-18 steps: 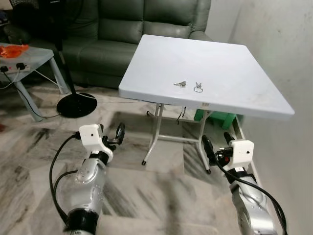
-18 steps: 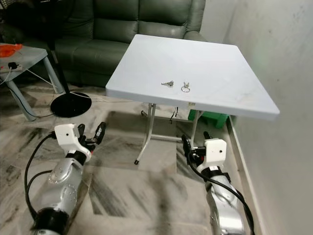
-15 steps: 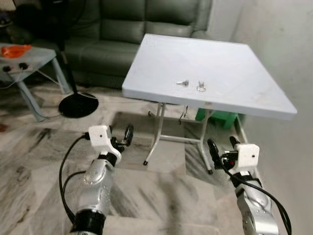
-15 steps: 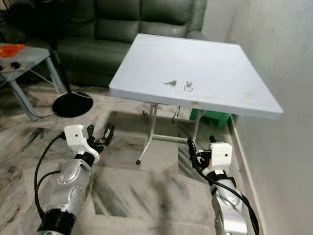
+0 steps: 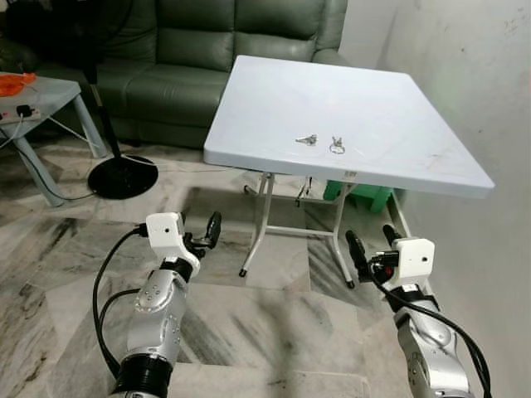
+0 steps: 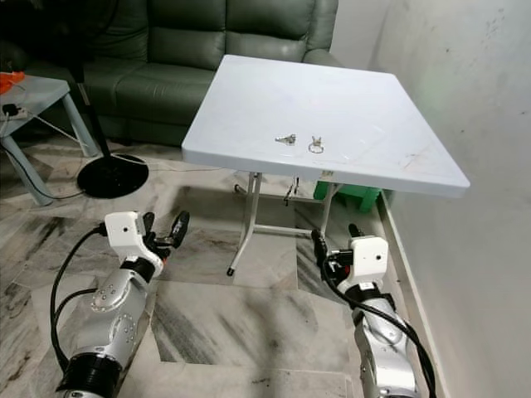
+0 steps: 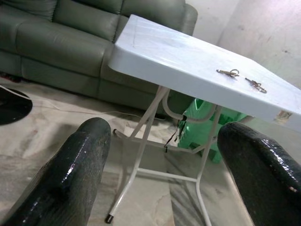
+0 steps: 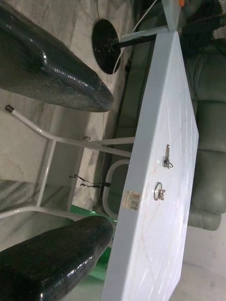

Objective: Hang keys on a hook

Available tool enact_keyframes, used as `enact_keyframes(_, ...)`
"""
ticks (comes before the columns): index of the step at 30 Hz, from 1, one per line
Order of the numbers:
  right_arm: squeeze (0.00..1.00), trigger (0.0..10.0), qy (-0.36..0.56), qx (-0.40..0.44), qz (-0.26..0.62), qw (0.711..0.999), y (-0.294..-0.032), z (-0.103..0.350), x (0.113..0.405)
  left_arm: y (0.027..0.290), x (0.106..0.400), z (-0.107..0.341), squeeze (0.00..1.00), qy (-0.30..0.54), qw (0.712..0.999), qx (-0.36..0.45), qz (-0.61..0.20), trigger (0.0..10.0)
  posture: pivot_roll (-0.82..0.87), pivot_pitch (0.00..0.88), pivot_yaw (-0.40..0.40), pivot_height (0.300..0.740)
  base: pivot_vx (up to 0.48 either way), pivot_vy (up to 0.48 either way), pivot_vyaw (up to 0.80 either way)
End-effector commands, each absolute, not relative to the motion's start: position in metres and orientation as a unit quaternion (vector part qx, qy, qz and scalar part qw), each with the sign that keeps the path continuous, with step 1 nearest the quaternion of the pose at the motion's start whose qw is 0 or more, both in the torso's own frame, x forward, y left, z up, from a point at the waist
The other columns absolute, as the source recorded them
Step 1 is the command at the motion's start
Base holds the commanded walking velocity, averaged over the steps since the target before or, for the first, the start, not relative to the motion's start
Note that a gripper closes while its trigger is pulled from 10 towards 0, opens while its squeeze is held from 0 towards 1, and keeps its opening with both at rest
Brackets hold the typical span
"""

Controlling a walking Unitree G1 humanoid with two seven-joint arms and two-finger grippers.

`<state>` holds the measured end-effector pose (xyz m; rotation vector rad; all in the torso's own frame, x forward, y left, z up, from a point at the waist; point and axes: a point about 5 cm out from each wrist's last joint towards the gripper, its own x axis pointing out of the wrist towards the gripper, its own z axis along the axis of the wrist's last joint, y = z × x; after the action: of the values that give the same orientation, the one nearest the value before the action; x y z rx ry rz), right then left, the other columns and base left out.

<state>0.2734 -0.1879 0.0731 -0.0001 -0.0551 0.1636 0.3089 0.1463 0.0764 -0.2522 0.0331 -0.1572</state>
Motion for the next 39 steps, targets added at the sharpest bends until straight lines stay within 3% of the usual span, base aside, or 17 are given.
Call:
enact_keyframes(1, 0.0, 10.0, -0.03, -0.001, 0.076, 0.997, -0.1922, 0.0753, 0.2746, 0.1449, 0.3099, 0.0811, 0.0, 0.005, 0.989, -0.123, -0.085, 10.0, 0.0, 0.0, -0.085, 0.74, 0.289, 0.0, 0.0)
enact_keyframes(39, 0.0, 10.0, -0.033, 0.004, 0.074, 0.997, -0.1914, 0.0761, 0.2747, 0.1427, 0.3125, 0.0826, 0.0, 0.005, 0.988, -0.122, -0.091, 10.0, 0.0, 0.0, -0.079, 0.74, 0.364, 0.0, 0.0)
